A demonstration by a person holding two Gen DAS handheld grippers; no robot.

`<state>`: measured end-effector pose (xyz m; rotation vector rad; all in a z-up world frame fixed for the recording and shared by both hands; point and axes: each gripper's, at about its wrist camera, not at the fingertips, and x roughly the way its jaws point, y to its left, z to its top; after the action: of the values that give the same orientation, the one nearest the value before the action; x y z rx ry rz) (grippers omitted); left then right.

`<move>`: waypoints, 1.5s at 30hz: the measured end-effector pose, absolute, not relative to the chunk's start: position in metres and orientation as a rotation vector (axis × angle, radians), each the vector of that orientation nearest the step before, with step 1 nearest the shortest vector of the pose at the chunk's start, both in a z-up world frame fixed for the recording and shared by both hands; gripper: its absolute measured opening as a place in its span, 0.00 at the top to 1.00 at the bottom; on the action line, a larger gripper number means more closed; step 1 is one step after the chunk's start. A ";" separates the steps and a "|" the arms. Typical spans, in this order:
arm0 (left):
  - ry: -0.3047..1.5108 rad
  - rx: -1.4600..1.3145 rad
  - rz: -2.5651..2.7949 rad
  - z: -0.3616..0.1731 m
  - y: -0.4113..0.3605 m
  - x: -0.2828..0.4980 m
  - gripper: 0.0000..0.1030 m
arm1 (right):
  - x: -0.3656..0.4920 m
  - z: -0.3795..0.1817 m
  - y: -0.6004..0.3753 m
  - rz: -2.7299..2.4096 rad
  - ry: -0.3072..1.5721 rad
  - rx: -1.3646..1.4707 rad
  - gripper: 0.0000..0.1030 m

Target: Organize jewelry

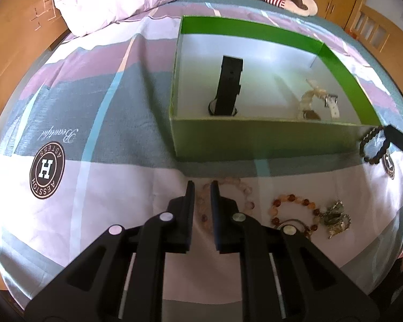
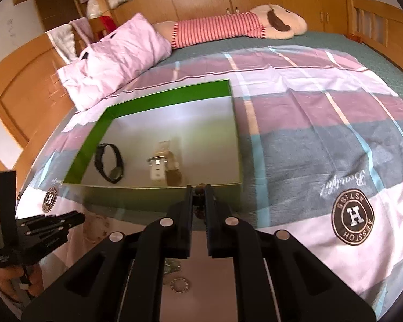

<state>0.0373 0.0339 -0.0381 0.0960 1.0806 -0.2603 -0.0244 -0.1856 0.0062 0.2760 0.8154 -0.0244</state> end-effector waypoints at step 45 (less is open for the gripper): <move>1.117 0.278 -0.230 -0.065 0.010 0.033 0.75 | -0.007 -0.060 -0.182 -0.135 1.150 0.216 0.68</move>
<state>0.0334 0.0103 -0.0648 0.2776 1.1168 -0.2304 -0.0068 -0.1823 -0.0600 0.2159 1.1503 -0.1346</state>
